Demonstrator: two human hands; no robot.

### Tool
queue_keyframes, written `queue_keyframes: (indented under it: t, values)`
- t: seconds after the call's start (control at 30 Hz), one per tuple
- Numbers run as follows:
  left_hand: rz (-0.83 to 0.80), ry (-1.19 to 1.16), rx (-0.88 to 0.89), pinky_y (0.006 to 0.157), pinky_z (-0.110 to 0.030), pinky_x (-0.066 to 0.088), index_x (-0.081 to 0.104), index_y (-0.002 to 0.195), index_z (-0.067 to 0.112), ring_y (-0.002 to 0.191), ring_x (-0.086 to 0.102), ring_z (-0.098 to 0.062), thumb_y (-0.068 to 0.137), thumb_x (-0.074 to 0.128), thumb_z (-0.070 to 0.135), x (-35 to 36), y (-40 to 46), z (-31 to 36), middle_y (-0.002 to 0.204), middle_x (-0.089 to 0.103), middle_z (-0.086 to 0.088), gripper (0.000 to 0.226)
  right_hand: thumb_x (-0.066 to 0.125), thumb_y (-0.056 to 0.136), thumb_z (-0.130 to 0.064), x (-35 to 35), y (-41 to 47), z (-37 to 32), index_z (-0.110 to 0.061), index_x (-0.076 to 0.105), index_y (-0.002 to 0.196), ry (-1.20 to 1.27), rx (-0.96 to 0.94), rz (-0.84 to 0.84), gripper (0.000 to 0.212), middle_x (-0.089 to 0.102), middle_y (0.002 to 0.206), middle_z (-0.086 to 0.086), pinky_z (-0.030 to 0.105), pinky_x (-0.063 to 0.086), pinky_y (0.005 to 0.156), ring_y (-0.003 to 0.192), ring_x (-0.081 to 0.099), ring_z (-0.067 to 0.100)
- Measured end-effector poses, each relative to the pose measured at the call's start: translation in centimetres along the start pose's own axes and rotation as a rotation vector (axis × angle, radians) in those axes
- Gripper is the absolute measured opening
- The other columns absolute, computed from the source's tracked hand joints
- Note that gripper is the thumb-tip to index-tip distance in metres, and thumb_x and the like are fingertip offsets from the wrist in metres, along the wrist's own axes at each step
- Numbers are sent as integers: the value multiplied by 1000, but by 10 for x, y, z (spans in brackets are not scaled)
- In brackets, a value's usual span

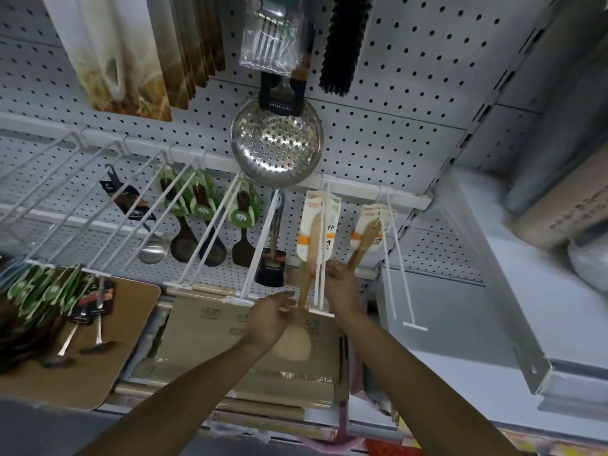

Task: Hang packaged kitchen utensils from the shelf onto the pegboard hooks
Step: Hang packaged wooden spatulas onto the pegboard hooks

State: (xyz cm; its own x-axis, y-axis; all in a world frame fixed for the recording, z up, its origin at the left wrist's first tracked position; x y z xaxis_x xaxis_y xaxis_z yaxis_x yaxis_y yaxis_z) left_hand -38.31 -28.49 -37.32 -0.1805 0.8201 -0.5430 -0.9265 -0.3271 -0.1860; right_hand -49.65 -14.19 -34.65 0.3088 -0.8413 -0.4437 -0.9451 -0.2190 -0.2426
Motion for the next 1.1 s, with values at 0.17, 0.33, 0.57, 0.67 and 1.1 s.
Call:
queue_keyframes:
  t: [0.17,0.33,0.57,0.67,1.1]
  values:
    - [75,87,84,86,-17,49,57,138,30,106,65,-4,92,70,33,-45,-18,-16,121,67,17,48,66,89,-23,4,-54,-16,-10,63,124,-290,-232,-156,37,62,125,1,26,43,102,113,59,18]
    - [111,455,296,89,-15,39,58,138,32,114,58,-12,92,62,49,-100,-56,-22,124,67,4,49,56,98,-23,46,-82,-34,-18,50,138,-599,-599,-341,41,53,139,5,17,36,98,126,50,22]
    - [194,668,460,107,-26,44,51,142,34,137,45,-7,94,55,58,-189,-126,-59,142,54,15,53,57,92,-32,135,-136,-98,-20,45,144,-657,-1012,-494,55,48,144,0,33,44,103,130,45,19]
    - [251,706,471,105,-20,38,59,135,28,129,51,-9,93,57,56,-232,-162,-69,137,58,11,50,57,92,-36,178,-164,-121,-21,42,146,-657,-1108,-555,58,46,144,-3,31,44,101,132,41,16]
    - [447,750,314,98,-32,51,56,137,31,125,53,-13,88,58,64,-426,-302,-191,134,60,10,60,64,88,-45,376,-305,-233,-28,41,145,-649,-1285,-590,63,47,145,-6,29,42,98,131,41,12]
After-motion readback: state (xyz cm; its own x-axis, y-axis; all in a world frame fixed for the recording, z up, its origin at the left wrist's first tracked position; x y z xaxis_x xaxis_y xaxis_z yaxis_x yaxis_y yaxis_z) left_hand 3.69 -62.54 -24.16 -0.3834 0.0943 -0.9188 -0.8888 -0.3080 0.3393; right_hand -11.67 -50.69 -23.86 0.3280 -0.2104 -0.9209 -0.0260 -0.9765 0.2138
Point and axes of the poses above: each hand's wrist, its own y-axis towards the middle knuckle, its own x-axis out of the palm, z = x × y, the point moved 8 cm from there along y, towards the middle knuckle
